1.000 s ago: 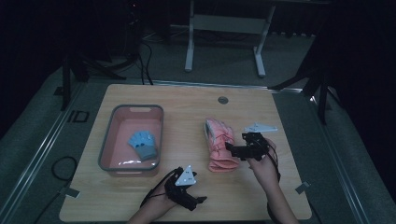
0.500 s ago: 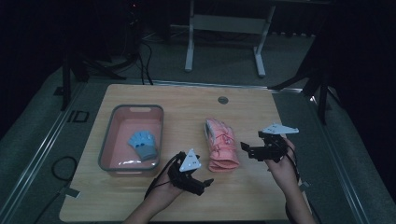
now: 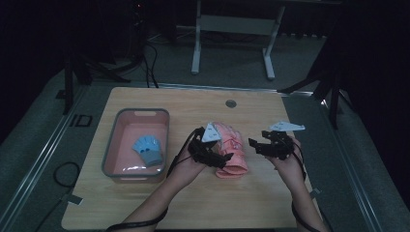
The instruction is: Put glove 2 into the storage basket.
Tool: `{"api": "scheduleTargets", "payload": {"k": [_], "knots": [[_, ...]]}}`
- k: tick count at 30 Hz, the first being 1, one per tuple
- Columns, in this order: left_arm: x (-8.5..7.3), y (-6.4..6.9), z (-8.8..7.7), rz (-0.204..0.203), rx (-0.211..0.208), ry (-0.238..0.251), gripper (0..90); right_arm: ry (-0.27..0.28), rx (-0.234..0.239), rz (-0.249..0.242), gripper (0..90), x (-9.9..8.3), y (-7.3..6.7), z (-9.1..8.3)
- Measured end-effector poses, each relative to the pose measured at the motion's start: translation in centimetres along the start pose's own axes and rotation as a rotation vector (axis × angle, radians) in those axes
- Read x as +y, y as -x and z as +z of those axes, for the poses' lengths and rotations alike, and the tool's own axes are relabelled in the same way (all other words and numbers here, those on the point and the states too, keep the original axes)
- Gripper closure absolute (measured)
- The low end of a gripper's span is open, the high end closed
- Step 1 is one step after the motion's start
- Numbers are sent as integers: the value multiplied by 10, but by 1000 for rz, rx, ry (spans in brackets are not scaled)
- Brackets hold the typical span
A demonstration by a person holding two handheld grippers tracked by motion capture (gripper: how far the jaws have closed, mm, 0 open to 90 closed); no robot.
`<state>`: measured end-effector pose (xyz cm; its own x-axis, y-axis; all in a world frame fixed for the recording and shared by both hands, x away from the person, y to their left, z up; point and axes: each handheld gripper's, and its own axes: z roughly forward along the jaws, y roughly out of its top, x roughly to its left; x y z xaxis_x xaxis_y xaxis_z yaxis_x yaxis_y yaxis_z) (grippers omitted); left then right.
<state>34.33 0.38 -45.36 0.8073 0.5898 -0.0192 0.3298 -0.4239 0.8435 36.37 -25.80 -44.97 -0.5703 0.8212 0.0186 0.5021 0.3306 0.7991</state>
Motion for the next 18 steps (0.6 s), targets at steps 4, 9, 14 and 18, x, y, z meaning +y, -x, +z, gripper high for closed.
{"api": "scheduleTargets", "payload": {"k": [4, 9, 14, 18], "knots": [[3, -9, 15, -11, 13, -21, 125, -12, 12, -23, 387, 3, 1, 12], [1, -16, 30, -38, 21, -55, 132, -45, 43, 15, 438, -3, 9, 30], [-3, -24, 39, -106, 56, -92, 162, -43, 103, 64, 545, -8, 8, 38], [-10, -30, 46, -177, 59, -145, 163, -61, 125, 89, 523, -9, 3, 45]]}}
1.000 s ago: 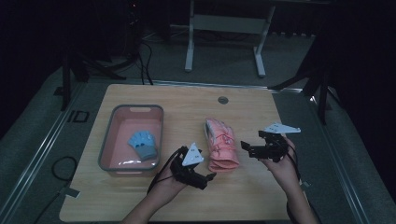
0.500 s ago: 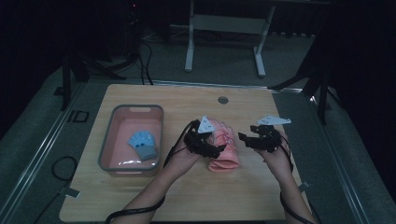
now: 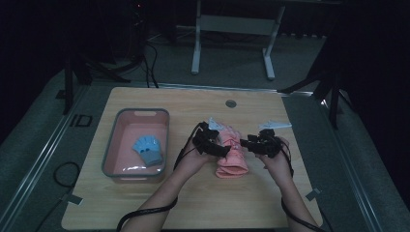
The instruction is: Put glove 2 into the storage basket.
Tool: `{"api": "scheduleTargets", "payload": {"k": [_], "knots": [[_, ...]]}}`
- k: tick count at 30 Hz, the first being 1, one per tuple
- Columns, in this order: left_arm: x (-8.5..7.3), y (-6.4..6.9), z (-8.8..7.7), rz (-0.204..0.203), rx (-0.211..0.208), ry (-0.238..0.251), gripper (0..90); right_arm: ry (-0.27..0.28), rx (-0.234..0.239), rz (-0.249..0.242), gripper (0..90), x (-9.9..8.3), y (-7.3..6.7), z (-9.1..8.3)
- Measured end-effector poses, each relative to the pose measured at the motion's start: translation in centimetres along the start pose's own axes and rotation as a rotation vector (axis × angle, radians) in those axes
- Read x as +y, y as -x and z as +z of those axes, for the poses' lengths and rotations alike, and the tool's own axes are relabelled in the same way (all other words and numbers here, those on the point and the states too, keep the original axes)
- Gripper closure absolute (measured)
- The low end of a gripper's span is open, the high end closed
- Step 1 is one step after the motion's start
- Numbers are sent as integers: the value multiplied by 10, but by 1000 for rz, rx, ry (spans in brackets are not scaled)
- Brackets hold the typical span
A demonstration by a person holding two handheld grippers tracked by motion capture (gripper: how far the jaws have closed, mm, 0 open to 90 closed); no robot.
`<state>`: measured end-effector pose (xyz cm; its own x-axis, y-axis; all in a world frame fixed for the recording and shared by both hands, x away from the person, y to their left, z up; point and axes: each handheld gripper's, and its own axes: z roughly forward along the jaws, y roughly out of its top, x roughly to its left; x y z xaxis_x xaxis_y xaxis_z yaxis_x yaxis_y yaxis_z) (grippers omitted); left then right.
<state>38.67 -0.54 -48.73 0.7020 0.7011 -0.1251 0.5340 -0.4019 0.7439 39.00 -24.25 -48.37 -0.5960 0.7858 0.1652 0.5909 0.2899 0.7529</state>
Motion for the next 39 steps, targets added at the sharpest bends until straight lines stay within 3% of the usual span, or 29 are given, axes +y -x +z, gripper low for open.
{"api": "scheduleTargets", "payload": {"k": [4, 6, 7, 8, 9, 10, 11, 12, 13, 16, 19, 21, 24, 25, 28, 32, 39], "knots": [[-8, -7, 9, -98, -35, -29, 164, -25, 27, 42, 482, -6, 1, 10], [-8, -7, 9, -98, -35, -29, 163, -31, 27, 48, 482, -9, 1, 12], [-18, -9, 20, -132, -69, -70, 164, -66, 50, 91, 452, -16, 4, 19], [-18, -9, 20, -132, -69, -70, 163, -71, 58, 113, 440, -19, 6, 21], [-22, -11, 25, -172, -90, -78, 164, -83, 75, 153, 429, -21, 10, 24], [-24, -12, 26, -185, -100, -81, 166, -97, 98, 196, 419, -23, 15, 26], [-24, -12, 26, -185, -100, -81, 173, -97, 98, 196, 419, -23, 15, 26], [-24, -12, 26, -185, -100, -81, 173, -109, 119, 232, 419, -25, 19, 29], [-29, -13, 32, -237, -142, -78, 225, -129, 146, 270, 407, -28, 24, 35], [-34, -17, 39, -296, -188, -78, 282, -154, 189, 324, 407, -32, 29, 42], [-36, -20, 42, -318, -208, -71, 320, -169, 221, 366, 409, -35, 34, 46], [-36, -20, 42, -313, -217, -68, 362, -167, 284, 404, 500, -38, 37, 50], [-38, -22, 42, -327, -239, -55, 470, -148, 307, 398, 613, -39, 34, 51], [-38, -23, 42, -326, -244, -50, 528, -146, 301, 401, 659, -38, 33, 51], [-36, -22, 40, -323, -248, -46, 634, -135, 241, 350, 737, -35, 23, 48], [-33, -22, 34, -327, -256, -51, 668, -122, 207, 339, 764, -32, 15, 42], [-18, -16, 11, -277, -233, -56, 691, -87, 179, 283, 774, -19, -1, 28]]}}
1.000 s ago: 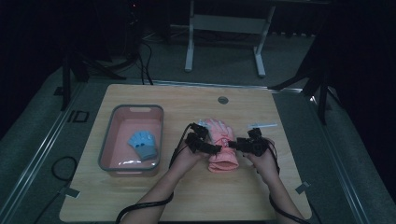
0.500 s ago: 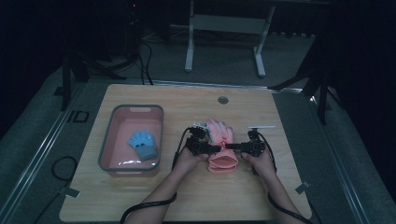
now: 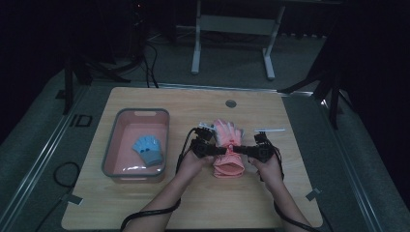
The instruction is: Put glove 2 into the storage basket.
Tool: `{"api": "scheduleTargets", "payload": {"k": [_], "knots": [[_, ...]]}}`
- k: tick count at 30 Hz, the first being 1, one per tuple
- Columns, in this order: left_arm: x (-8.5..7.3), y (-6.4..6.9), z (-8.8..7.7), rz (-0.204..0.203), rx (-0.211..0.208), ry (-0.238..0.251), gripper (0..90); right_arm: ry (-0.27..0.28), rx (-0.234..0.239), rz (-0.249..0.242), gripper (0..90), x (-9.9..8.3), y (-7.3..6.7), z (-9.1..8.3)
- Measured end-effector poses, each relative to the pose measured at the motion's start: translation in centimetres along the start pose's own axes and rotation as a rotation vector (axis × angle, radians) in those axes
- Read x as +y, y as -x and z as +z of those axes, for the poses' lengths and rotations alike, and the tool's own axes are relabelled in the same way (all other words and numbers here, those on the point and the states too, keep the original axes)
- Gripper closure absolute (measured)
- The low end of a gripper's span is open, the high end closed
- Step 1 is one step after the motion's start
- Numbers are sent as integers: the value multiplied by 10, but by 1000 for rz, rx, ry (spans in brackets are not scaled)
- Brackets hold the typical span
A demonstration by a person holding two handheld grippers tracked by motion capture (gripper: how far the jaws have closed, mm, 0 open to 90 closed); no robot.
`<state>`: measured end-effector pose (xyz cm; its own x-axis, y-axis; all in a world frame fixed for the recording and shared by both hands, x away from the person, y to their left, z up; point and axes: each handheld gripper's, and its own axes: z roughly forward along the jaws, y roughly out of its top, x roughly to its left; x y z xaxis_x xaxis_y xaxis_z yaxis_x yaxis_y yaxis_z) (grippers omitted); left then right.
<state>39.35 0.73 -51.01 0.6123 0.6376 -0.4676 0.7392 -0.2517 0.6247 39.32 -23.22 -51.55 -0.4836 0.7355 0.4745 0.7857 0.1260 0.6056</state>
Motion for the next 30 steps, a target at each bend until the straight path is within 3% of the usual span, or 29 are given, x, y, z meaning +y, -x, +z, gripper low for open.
{"api": "scheduleTargets", "payload": {"k": [7, 11, 15, 30], "knots": [[13, 10, -31, 33, 8, 14, 693, 51, 41, -13, 776, 13, -20, -15], [18, 11, -44, 39, 10, 18, 693, 68, 47, -26, 775, 22, -34, -19], [26, 11, -68, 50, 19, 28, 692, 83, 55, -38, 775, 32, -50, -20], [29, -3, -135, 49, 68, 57, 692, 81, 79, -93, 774, 66, -108, -4]]}}
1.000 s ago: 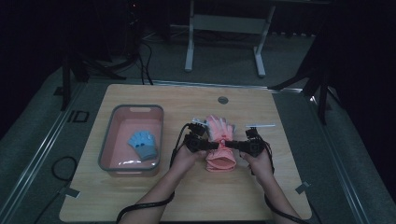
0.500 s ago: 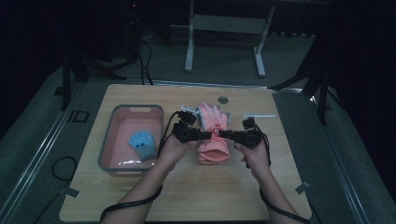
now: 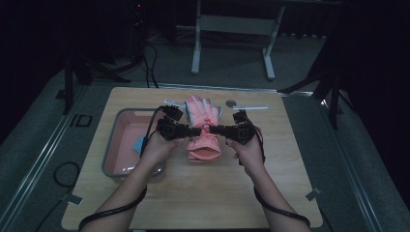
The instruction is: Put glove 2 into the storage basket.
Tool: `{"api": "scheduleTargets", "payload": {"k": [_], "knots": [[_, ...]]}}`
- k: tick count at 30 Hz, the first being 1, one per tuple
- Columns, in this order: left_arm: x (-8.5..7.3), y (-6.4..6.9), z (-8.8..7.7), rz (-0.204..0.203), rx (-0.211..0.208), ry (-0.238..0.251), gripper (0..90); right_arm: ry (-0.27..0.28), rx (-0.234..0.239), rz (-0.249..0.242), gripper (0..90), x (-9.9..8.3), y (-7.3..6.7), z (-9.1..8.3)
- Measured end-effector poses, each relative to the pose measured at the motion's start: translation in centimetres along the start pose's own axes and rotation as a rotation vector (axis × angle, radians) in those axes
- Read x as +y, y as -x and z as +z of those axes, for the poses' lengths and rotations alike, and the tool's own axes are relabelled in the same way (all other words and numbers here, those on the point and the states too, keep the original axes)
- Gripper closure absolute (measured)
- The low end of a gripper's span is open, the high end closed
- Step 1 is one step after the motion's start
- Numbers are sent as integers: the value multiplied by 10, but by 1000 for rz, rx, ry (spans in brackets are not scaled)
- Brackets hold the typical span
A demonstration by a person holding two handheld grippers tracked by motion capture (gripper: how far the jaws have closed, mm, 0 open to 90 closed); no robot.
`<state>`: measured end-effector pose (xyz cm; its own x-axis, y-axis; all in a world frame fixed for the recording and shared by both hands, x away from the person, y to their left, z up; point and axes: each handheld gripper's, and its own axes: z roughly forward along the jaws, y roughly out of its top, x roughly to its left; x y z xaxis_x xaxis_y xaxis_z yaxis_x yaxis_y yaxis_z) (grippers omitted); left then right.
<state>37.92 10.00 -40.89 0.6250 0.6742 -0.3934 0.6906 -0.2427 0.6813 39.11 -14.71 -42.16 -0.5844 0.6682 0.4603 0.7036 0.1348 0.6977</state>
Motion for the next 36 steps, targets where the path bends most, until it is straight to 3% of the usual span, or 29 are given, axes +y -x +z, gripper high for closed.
{"api": "scheduleTargets", "payload": {"k": [14, 18, 21, 25, 33, 36], "knots": [[-8, -31, -52, -13, 48, 7, 691, -12, 55, -17, 773, 20, -39, 41], [-12, -45, -74, -25, 70, 7, 691, -14, 74, -22, 773, 27, -57, 59], [-12, -48, -77, -26, 78, 5, 691, -16, 76, -23, 773, 29, -60, 64], [-16, -63, -96, -50, 125, -17, 690, -26, 107, -19, 773, 34, -73, 89], [-36, -92, -116, -90, 162, -34, 690, -38, 116, -21, 773, 32, -95, 130], [-46, -104, -118, -110, 155, -42, 690, -50, 109, -28, 772, 27, -101, 146]]}}
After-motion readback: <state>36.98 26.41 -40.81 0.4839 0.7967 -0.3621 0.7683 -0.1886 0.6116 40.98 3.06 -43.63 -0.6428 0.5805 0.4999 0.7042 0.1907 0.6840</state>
